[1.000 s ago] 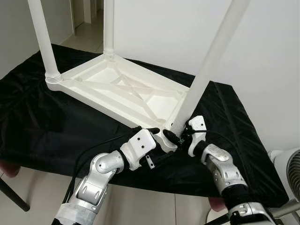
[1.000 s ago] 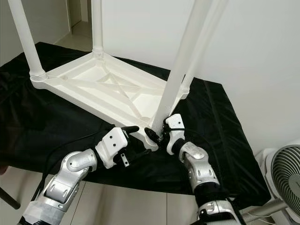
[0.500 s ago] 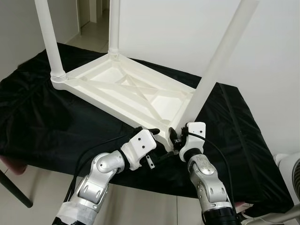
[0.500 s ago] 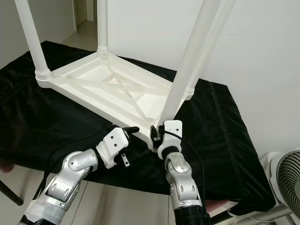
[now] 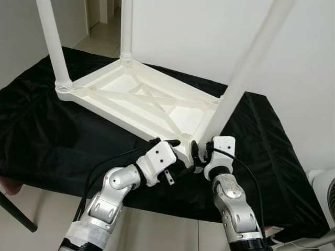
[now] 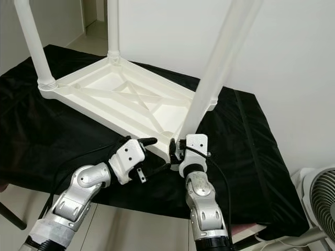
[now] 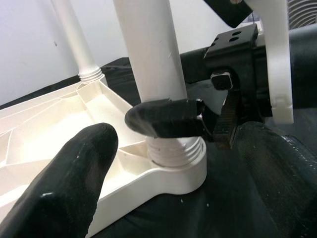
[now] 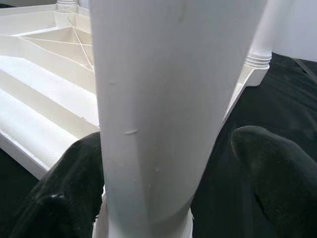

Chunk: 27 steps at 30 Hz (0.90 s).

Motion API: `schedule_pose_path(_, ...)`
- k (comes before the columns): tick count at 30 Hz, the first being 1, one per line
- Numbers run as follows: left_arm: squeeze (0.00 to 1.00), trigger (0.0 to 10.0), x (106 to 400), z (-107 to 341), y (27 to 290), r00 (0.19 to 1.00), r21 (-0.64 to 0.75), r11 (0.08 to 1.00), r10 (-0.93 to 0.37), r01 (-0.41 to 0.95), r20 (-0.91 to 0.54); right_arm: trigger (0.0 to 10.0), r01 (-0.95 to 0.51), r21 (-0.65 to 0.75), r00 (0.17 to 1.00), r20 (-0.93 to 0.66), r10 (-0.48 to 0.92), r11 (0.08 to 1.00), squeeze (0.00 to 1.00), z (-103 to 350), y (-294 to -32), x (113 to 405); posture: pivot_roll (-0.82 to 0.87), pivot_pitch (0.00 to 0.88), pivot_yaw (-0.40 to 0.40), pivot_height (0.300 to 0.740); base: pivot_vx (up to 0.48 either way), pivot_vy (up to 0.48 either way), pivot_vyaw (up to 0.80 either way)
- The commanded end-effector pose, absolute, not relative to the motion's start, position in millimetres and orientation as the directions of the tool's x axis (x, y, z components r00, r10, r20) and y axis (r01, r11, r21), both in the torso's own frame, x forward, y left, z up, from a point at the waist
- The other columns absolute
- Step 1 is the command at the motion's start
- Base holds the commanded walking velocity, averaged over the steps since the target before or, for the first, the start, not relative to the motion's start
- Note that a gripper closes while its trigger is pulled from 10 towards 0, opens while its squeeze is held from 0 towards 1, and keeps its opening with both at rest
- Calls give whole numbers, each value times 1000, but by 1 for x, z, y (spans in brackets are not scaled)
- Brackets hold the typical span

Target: Building children table

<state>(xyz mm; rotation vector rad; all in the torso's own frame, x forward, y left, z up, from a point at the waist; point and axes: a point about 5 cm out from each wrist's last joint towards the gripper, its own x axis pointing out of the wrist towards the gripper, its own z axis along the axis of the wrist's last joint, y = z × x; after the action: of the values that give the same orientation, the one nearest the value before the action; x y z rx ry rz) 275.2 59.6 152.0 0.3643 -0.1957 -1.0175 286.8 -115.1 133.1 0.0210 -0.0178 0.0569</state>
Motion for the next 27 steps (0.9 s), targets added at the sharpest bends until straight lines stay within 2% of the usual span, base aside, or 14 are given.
schedule_pose_path(1, 0, 10000, 279, 154, 58, 560, 389, 522, -828, 759, 19, 10000, -71, 39, 997, 3, 71, 997, 1000, 131, -117, 285, 18, 0, -160, 740, 0, 0, 0)
schedule_pose_path(2, 0, 10000, 278, 154, 58, 560, 390, 522, -828, 759, 18, 10000, -122, 50, 993, -2, 122, 991, 463, 130, -117, 285, 20, 0, -159, 740, 0, 0, 0)
schedule_pose_path(3, 0, 10000, 278, 154, 58, 560, 389, 523, -828, 759, 20, 10000, -144, 29, 990, 1, 144, 989, 0, 129, -121, 285, 21, 0, -159, 740, 0, 0, 0)
schedule_pose_path(9, 0, 10000, 279, 155, 59, 562, 388, 525, -827, 757, 22, 10000, -296, 28, 955, 2, 296, 955, 0, 126, -129, 286, 22, 0, -156, 740, 0, 0, 0)
schedule_pose_path(11, 0, 10000, 279, 156, 59, 562, 390, 525, -827, 757, 22, 10000, -342, -9, 940, 4, 342, 940, 0, 126, -132, 288, 17, 0, -153, 740, 0, 0, 0)
schedule_pose_path(12, 0, 10000, 278, 155, 60, 554, 383, 517, -832, 766, 16, 10000, -449, -104, 893, -14, 450, 887, 0, 123, -140, 294, 16, 0, -151, 740, 0, 0, 0)
schedule_pose_path(13, 0, 10000, 277, 155, 60, 550, 378, 513, -835, 770, 13, 10000, -471, -134, 881, -13, 473, 872, 0, 124, -143, 296, 16, 0, -151, 740, 0, 0, 0)
schedule_pose_path(16, 0, 10000, 273, 154, 57, 517, 358, 483, -856, 799, 3, 10000, -533, -86, 846, -37, 532, 841, 0, 126, -150, 308, 17, 0, -145, 740, 0, 0, 0)
schedule_pose_path(23, 0, 10000, 266, 154, 50, 463, 353, 429, -886, 832, -15, 10000, -613, -116, 790, -56, 611, 782, 0, 129, -149, 320, 28, 0, -142, 740, 0, 0, 0)
schedule_pose_path(26, 0, 10000, 260, 152, 47, 441, 342, 407, -897, 847, -27, 10000, -696, -106, 718, -103, 689, 710, 0, 124, -142, 325, 34, 0, -143, 740, 0, 0, 0)
schedule_pose_path(27, 0, 10000, 259, 150, 47, 438, 335, 403, -898, 852, -33, 5882, -710, -107, 705, -117, 700, 696, 0, 121, -140, 326, 38, 0, -143, 740, 0, 0, 0)
